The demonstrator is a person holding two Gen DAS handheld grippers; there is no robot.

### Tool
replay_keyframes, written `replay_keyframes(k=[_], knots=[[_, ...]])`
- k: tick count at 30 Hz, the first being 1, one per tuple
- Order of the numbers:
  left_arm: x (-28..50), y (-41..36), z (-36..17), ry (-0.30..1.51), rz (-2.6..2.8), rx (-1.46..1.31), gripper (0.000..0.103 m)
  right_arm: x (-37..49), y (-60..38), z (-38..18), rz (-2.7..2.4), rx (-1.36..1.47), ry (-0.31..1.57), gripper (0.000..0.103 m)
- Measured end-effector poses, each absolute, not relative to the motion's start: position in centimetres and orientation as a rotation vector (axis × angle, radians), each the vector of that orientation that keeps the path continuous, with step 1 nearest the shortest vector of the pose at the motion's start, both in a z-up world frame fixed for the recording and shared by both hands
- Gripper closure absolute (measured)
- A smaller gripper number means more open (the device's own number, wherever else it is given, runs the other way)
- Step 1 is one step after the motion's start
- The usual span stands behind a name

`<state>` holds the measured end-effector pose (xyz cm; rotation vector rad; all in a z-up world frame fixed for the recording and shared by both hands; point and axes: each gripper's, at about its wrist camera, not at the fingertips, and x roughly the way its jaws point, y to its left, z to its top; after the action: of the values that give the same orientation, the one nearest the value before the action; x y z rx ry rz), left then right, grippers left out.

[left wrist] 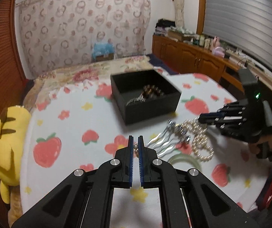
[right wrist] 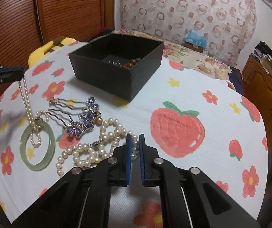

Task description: Organize jewelry

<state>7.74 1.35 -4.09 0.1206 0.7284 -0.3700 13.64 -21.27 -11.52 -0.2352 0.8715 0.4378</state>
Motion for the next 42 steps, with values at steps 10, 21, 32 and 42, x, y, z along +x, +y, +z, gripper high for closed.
replay_keyframes(k=[10,21,32,42], knots=[[6.9,-0.1,1.5,0.610,-0.406,0.107,0.099,11.7,-21.7,-5.5,0.461,-0.235,0.750,0.095],[6.3,-1.3,6.6,0.505,-0.414,0.127,0.099,10.3,-22.0,0.2,0.485,-0.227,0.641,0.095],[8.1,-2.1,9.7,0.450,-0.433,0.116,0.099,9.0,-21.7,5.7,0.528,-0.223,0.527,0.095],[11.6,-3.1,12.7,0.399,-0.438,0.111,0.099,11.2,-21.7,9.4,0.545,-0.219,0.463,0.095]])
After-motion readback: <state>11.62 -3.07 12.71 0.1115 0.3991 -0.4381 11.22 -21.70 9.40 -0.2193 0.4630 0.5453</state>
